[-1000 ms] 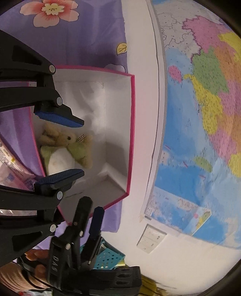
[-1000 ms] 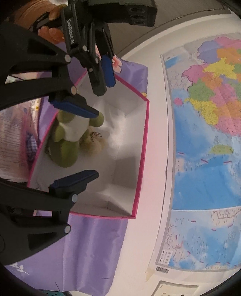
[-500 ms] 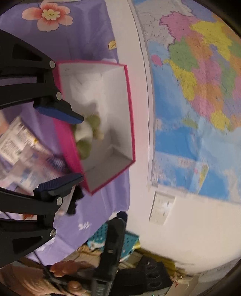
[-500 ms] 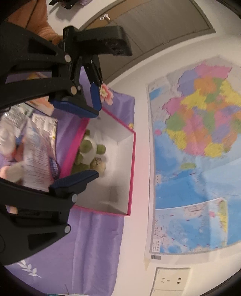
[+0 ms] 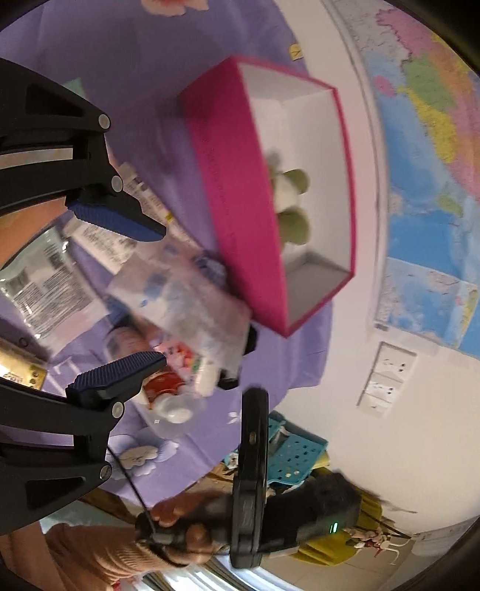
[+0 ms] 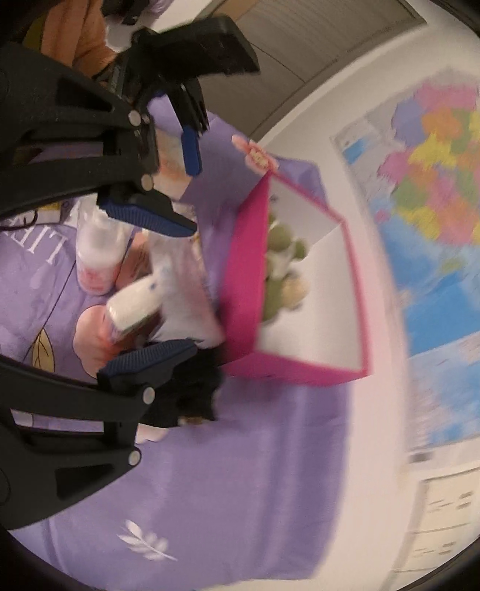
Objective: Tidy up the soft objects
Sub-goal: 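Grasp the clear plastic bag with the left gripper and lift it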
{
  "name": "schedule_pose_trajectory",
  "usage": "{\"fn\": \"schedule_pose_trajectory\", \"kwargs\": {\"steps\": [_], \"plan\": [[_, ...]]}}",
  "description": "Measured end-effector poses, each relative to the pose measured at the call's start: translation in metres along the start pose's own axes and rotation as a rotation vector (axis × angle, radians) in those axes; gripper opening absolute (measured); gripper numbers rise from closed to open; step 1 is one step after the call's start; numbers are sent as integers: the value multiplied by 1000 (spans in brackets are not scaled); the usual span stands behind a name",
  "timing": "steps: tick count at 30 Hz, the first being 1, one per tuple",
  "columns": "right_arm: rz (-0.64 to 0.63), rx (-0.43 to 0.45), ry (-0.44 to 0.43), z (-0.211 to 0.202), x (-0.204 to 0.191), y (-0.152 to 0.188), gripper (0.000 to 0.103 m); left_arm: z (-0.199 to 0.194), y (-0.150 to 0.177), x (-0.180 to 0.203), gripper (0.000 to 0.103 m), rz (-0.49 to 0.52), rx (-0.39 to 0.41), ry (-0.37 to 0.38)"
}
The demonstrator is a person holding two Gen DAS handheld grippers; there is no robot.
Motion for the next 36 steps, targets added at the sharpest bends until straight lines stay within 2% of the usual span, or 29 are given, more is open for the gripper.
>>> {"fn": "schedule_pose_trajectory", "kwargs": {"steps": [8, 11, 13, 16, 17, 21, 25, 36], "plan": [[81, -83, -80, 42, 19, -5, 58, 22, 7, 1, 63, -23, -74, -19], [84, -101, -90, 50, 20, -7, 47, 36, 5, 1, 63, -34, -102, -14], [89, -114, -105, 54, 22, -8, 33, 44, 2, -1, 60, -36, -114, -22], [97, -114, -124, 55, 27, -7, 26, 56, -2, -3, 48, -59, -139, -21], [98, -112, -128, 55, 28, -7, 25, 59, -3, -4, 47, -66, -144, -17], [75, -95, -116, 49, 26, -3, 20, 59, -2, -5, 40, -65, -129, -37], [56, -61, -101, 42, 20, -3, 18, 53, -2, -6, 35, -73, -112, -18], [-10, 85, -90, -4, 1, -7, 18, 13, -17, 10, 33, -15, 13, -16]]}}
Point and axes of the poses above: each gripper's, at about its wrist camera, not at the fingertips, and z roughly the way its jaws point, x to its right, y to its underside, the point moved 5 cm from there along z, roughly the way its jaws point, and after that the axes turned 12 degrees about -x, right-handed, at the moved point
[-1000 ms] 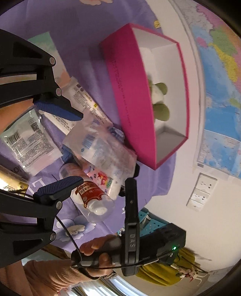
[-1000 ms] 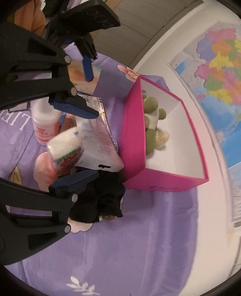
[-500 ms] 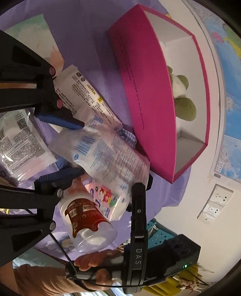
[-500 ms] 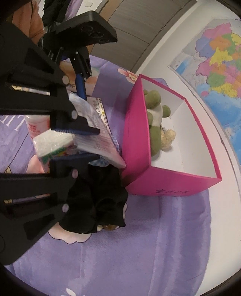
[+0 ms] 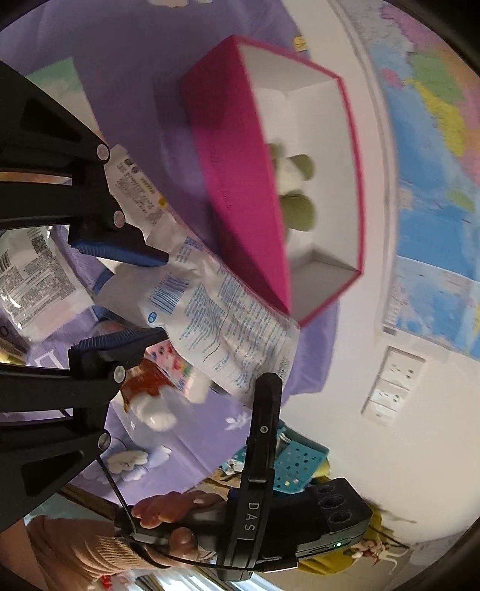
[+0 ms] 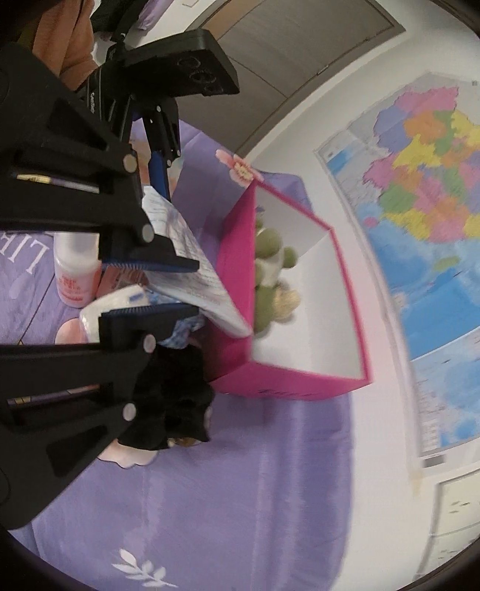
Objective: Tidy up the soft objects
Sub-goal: 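Grasp the clear plastic bag with the left gripper and lift it, then move the plastic bag over the pink box and open the left gripper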
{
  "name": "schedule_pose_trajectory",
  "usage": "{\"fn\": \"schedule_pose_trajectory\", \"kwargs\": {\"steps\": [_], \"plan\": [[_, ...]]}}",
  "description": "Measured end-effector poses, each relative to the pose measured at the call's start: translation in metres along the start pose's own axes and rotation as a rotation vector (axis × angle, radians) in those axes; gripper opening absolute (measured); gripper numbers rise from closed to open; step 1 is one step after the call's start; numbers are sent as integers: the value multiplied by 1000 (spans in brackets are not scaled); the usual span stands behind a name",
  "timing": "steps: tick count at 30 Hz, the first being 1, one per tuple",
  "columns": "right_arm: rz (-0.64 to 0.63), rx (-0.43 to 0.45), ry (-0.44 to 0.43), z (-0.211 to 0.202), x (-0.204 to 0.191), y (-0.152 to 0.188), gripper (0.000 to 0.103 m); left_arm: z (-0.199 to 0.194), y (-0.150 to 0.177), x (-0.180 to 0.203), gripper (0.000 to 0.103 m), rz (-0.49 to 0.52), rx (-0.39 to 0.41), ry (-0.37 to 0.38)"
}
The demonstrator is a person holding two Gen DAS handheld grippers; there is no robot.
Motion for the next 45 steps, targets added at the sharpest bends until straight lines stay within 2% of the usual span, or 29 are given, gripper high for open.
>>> {"fn": "schedule_pose_trajectory", "kwargs": {"steps": [6, 15, 21, 31, 35, 37, 40, 45], "plan": [[-46, 95, 2, -27, -20, -20, 18, -24, -23, 3, 33, 27, 67, -27], [-26, 160, -38, -29, -22, -65, 18, -47, -63, -20, 33, 41, 123, -142], [8, 148, -27, -11, -10, -94, 19, -36, -97, -40, 33, 27, 120, -213], [76, 98, 32, 32, 20, -127, 22, 8, -132, -75, 34, -22, 44, -278], [77, 77, 98, 47, 25, -133, 31, 26, -137, -89, 42, -44, 4, -307], [67, 60, 144, 53, 26, -133, 39, 30, -137, -97, 44, -66, -4, -320], [33, 55, 174, 55, 21, -129, 39, 26, -132, -101, 47, -69, 3, -308], [20, 48, 165, 50, 17, -118, 39, 10, -123, -102, 48, -73, 42, -285]]}}
Point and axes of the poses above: each gripper's, at about its wrist camera, not at the fingertips, and z roughly the way its jaws point, x to its right, y to its underside, the point moved 5 cm from there along z, roughly the way its jaws point, and after that the axes turned 12 degrees about -x, right-handed, at the moved point
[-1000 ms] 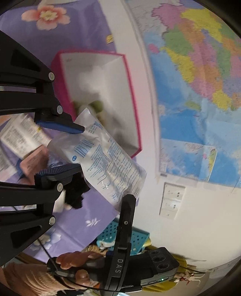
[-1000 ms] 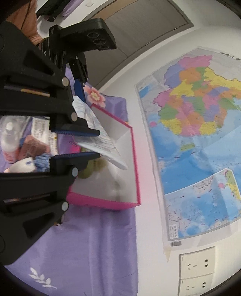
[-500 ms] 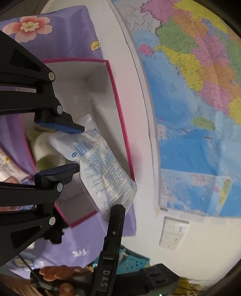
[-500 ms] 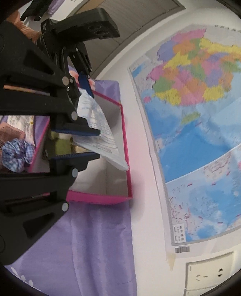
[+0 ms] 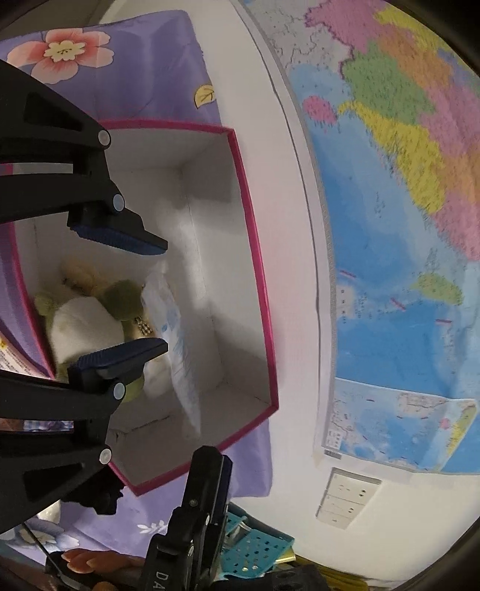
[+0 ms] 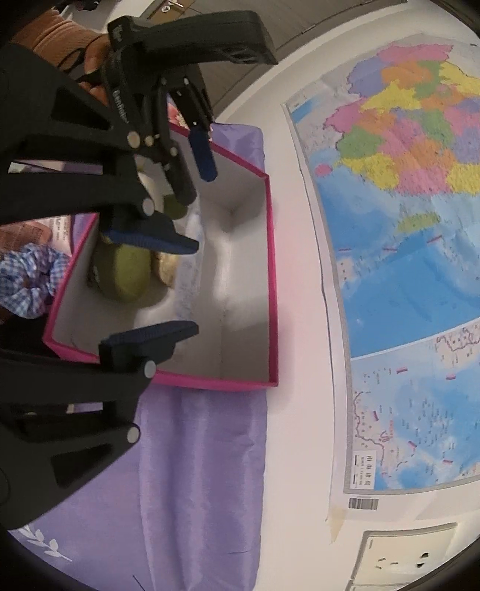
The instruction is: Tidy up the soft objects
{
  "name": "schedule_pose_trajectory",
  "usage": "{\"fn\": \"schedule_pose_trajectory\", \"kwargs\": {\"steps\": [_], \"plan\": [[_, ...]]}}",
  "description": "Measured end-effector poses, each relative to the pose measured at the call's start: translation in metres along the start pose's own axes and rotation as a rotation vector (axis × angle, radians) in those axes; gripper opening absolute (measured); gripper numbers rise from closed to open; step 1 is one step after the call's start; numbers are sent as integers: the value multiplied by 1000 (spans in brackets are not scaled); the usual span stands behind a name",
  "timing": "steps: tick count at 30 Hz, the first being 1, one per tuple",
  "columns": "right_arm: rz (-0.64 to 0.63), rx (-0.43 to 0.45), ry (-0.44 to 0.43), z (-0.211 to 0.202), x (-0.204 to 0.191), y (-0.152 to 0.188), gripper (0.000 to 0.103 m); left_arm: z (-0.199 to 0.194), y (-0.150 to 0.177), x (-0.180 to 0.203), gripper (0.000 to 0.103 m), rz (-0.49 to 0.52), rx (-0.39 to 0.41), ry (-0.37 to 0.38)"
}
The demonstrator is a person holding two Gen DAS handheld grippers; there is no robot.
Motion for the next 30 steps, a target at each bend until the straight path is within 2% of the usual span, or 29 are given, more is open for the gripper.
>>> {"fn": "schedule_pose_trajectory", "kwargs": {"steps": [6, 14, 19, 26, 30], "plan": [[-8, 19, -24, -21, -3, 11, 39, -28, 13, 4, 48, 11, 45, 40], [-33, 73, -146, -74, -17, 34, 40, -74, 38, 23, 50, 30, 123, 150], [-36, 80, -179, -98, -20, 54, 40, -89, 55, 37, 51, 50, 141, 224], [-72, 85, -164, -120, -24, 91, 40, -81, 79, 62, 51, 90, 100, 279], [-90, 56, -103, -115, -20, 116, 40, -70, 91, 74, 51, 110, 65, 292]]}}
Point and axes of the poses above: each gripper's, at about its wrist camera, not at the fingertips, and z roughly the way its jaws point, x to its right, y to its underside, the point moved 5 cm from there along z, roughly the way its jaws point, and after that the axes turned 12 degrees about -x, right-handed, at the moved point
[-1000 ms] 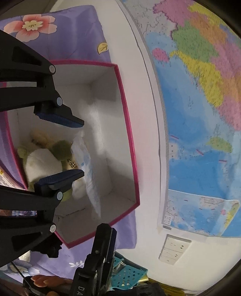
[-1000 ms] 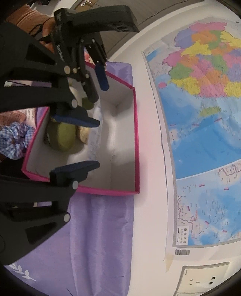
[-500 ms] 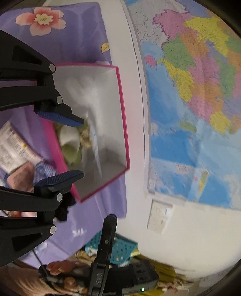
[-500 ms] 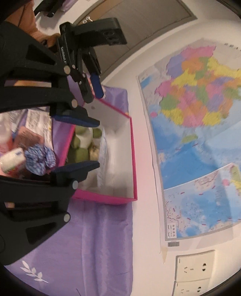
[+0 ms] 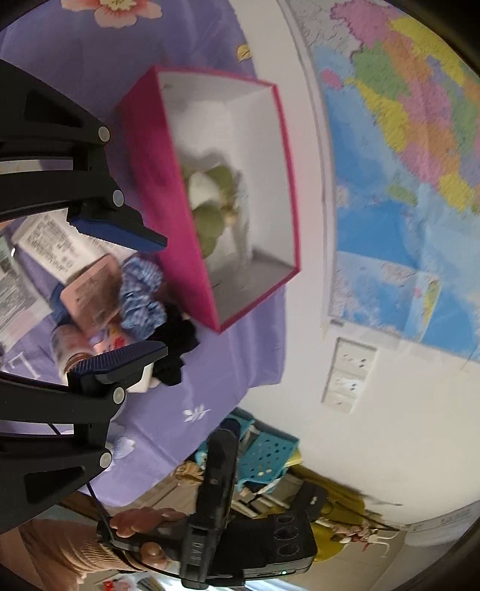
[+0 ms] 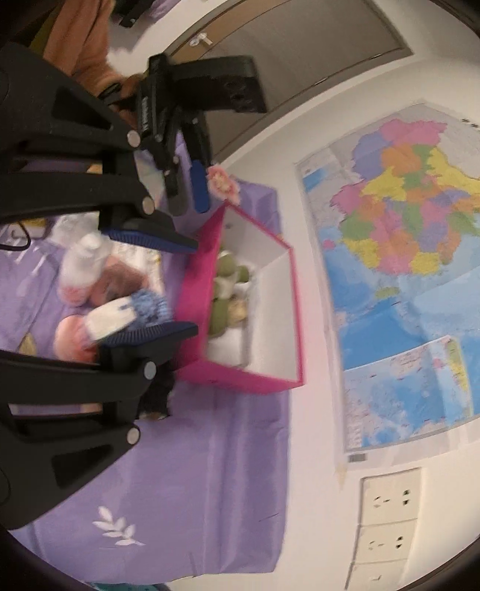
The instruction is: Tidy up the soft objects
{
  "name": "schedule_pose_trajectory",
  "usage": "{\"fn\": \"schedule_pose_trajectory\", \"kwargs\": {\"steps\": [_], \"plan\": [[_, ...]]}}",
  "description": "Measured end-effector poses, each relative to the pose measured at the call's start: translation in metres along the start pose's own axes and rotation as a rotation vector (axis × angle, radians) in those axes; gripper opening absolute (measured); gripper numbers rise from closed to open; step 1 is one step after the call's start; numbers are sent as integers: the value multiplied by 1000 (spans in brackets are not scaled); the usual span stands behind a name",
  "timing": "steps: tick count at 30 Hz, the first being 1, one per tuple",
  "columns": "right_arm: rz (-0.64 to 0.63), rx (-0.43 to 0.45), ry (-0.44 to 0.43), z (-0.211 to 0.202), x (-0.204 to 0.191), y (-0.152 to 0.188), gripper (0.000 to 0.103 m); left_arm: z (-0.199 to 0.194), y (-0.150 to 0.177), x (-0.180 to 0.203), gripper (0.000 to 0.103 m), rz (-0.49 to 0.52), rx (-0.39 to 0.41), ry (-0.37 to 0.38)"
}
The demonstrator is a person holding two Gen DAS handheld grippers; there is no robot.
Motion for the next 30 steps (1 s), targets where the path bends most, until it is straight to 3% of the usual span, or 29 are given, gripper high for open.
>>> {"fn": "schedule_pose_trajectory", "kwargs": {"steps": [7, 12, 20, 27, 30], "plan": [[50, -113, 58, 41, 21, 45, 40, 38, 10, 2, 49, -22, -106, -11], [80, -147, 77, 63, 34, 62, 40, 57, 14, 3, 44, -22, -155, -2], [76, -79, 114, 68, 42, 64, 45, 65, 12, 5, 36, -9, -170, 22], [118, -70, 69, 67, 44, 66, 46, 72, 6, 13, 28, 36, -180, 33], [98, -53, 69, 62, 39, 67, 58, 74, 2, 16, 25, 51, -178, 46]]}}
Point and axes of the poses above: each gripper's, at about its wrist camera, not at the fingertips, and z roughly the way its jaws point, x to its right, y to its underside, the point moved 5 cm from there along z, roughly the way its jaws point, and after that the axes turned 12 degrees about -x, right-handed, at the moved point
